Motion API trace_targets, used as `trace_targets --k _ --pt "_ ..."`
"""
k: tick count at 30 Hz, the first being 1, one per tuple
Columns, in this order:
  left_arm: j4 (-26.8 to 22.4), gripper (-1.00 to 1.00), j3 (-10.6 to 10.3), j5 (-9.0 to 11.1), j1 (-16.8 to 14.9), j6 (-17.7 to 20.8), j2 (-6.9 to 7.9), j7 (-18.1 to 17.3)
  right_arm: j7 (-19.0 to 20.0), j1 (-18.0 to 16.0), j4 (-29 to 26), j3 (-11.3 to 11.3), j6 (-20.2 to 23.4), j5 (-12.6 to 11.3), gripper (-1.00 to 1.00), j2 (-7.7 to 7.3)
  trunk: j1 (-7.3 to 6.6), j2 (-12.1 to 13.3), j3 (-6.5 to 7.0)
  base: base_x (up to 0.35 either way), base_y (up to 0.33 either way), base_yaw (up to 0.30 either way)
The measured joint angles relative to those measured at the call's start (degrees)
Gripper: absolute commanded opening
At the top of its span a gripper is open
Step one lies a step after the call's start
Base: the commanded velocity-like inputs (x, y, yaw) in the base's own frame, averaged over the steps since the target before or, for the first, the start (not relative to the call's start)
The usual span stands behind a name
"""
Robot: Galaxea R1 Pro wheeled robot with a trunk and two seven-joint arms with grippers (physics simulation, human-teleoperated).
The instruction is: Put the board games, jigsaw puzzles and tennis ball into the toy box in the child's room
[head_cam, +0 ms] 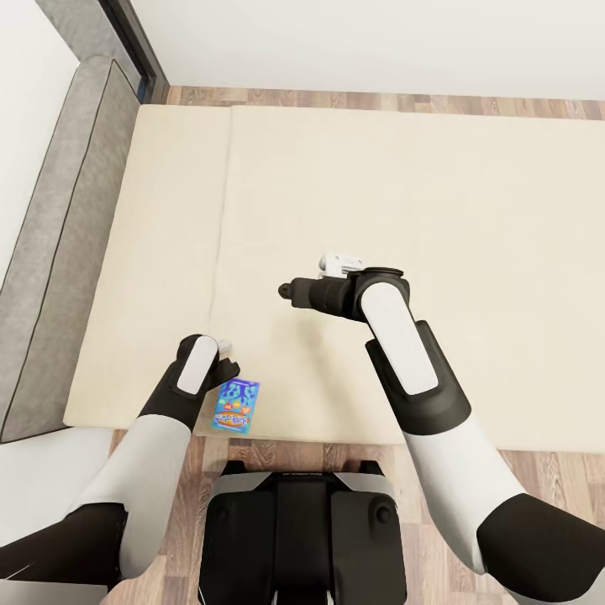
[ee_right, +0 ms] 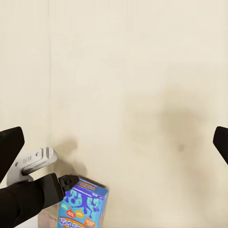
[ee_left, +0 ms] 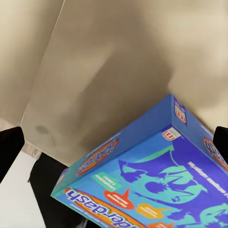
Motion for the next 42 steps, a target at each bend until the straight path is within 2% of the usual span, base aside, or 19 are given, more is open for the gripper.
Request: trace_targets --k 4,8,12,18,35,42 --pt "0.0 1.0 0.06 0.5 0.04 0.07 0.0 0.0 -0.01 0.0 0.0 0.0 0.02 0.0 1.0 0.0 0.0 0.0 0.0 0.0 0.0 0.0" --pt "0.0 1.0 0.06 3.03 0.07 0.69 0.0 0.01 -0.06 0.0 0.0 -0.05 0.02 -0.02 1.0 0.0 0.0 0.0 0.0 0.0 0.0 0.0" --pt "0.0 1.0 0.01 4.61 0.08 1.0 0.03 0.07 -0.05 0.0 0.0 -0.02 0.02 -0.07 1.0 0.0 0.0 0.0 0.0 0.0 0.0 0.0" --pt "0.0 1.0 -0.01 5.26 0.07 1.13 0.01 0.12 -0.06 -0.05 0.0 -0.06 0.02 -0.08 1.0 0.0 0.0 0.0 0.0 0.0 0.0 0.0" --pt "0.0 1.0 -0.01 5.56 0.16 0.82 -0.12 2.63 0.01 -0.09 0.0 -0.07 0.02 -0.08 1.0 0.0 0.0 0.0 0.0 0.0 0.0 0.0" --pt "0.0 1.0 -0.02 7.63 0.31 0.94 -0.11 2.42 -0.01 -0.09 0.0 -0.06 0.02 -0.08 1.0 0.0 0.0 0.0 0.0 0.0 0.0 0.0"
